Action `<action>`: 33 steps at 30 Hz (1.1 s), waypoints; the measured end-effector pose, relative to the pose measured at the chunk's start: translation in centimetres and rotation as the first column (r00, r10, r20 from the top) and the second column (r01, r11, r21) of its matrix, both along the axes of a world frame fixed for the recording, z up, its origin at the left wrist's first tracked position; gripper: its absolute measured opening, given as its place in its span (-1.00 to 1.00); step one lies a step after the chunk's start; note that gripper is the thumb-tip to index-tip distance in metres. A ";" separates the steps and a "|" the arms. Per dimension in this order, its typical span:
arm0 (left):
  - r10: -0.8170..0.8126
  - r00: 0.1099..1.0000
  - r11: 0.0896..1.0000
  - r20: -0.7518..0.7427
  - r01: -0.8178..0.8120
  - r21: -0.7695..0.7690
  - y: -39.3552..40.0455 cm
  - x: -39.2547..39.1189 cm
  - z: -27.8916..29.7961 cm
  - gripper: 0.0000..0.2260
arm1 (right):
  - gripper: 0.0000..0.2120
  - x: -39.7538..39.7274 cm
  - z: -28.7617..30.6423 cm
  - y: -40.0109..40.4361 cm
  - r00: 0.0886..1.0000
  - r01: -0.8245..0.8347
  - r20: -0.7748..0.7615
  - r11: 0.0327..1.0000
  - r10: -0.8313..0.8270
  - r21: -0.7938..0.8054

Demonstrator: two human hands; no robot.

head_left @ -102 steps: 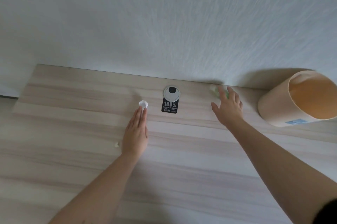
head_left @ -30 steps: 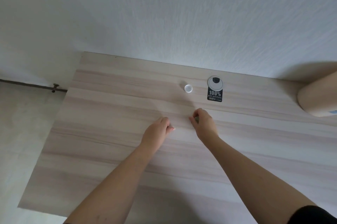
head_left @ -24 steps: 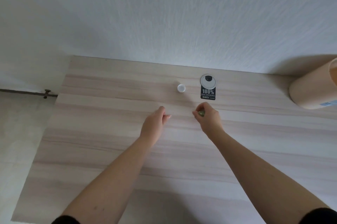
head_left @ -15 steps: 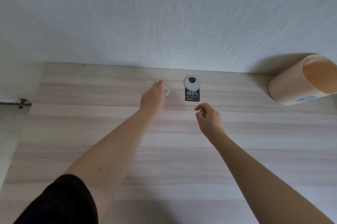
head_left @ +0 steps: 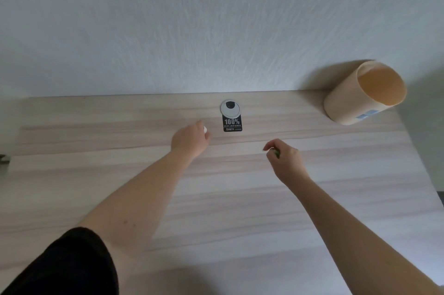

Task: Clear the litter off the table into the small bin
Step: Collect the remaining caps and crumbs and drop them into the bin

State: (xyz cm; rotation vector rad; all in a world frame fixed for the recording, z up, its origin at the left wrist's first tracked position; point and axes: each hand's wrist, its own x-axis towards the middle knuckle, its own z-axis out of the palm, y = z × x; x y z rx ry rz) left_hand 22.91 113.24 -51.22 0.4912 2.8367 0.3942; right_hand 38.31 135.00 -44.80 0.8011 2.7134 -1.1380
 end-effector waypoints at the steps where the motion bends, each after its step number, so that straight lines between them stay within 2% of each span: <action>1: -0.030 0.999 1.000 -0.026 0.029 -0.009 0.1 0.8 0.4 -0.76 | -0.80 0.7 0.3 0.3 1.000 -0.014 0.006 1.000 0.014 0.015; 6: -0.198 0.971 0.980 -0.136 0.194 -0.043 1.6 4.5 2.8 -0.60 | -0.83 5.1 1.3 2.6 0.999 -0.049 0.019 0.991 0.047 0.125; 10: -0.238 0.958 0.969 -0.159 0.245 0.021 3.4 7.6 5.5 -0.68 | -0.92 9.5 2.2 4.3 0.999 -0.024 -0.041 0.990 0.030 0.138; 15: -0.325 0.929 0.933 -0.177 0.345 0.099 5.9 13.5 8.8 -0.80 | -0.69 15.0 4.5 6.4 0.999 0.008 -0.041 0.984 -0.001 0.177; 21: -0.424 0.874 0.877 -0.235 0.461 0.132 9.7 21.1 13.5 -0.84 | -0.53 22.5 7.5 9.2 0.991 0.106 -0.108 0.972 -0.084 0.211; 26: -0.459 0.844 0.853 -0.277 0.506 0.128 13.9 28.0 16.9 -0.83 | -0.47 30.6 9.5 11.9 0.972 0.186 -0.186 0.957 -0.145 0.222; 33: -0.533 0.798 0.812 -0.281 0.576 0.096 20.9 36.3 19.5 -0.82 | -0.53 39.0 11.9 16.5 0.967 0.209 -0.203 0.935 -0.154 0.287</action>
